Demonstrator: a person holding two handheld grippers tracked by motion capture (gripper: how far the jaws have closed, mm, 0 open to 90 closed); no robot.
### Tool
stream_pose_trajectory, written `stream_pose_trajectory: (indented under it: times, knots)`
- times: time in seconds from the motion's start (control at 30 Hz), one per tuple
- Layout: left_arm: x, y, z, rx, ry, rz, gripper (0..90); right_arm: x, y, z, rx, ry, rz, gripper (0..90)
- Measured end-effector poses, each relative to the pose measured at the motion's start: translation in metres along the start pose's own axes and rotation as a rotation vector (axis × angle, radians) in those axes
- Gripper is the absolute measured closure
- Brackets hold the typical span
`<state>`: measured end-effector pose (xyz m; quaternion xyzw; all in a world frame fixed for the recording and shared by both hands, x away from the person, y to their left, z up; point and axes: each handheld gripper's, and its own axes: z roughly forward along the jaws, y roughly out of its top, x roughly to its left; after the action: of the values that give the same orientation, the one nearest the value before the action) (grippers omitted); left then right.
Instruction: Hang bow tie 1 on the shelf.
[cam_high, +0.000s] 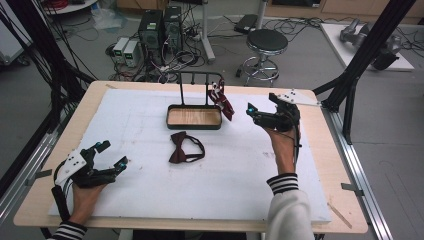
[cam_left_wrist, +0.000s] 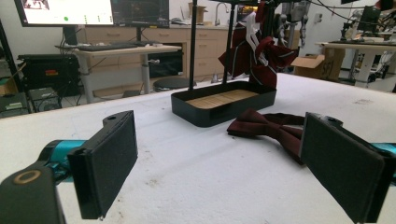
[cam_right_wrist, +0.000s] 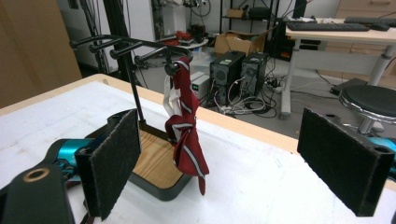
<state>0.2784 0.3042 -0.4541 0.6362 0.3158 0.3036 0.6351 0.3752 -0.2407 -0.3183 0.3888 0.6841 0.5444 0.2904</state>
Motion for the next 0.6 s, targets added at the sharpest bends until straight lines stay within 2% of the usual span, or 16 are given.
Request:
stream_pose_trajectory:
  times: [0.27,0.6]
  knots:
    - [0.000,0.000,0.000,-0.004,-0.002,-0.001,11.9,0.002,-0.007,-0.026,-0.057,0.009,-0.007,12.6]
    - [0.000,0.000,-0.001,-0.010,-0.006,0.000,11.9,0.011,-0.019,-0.040,-0.091,0.038,-0.023,12.7]
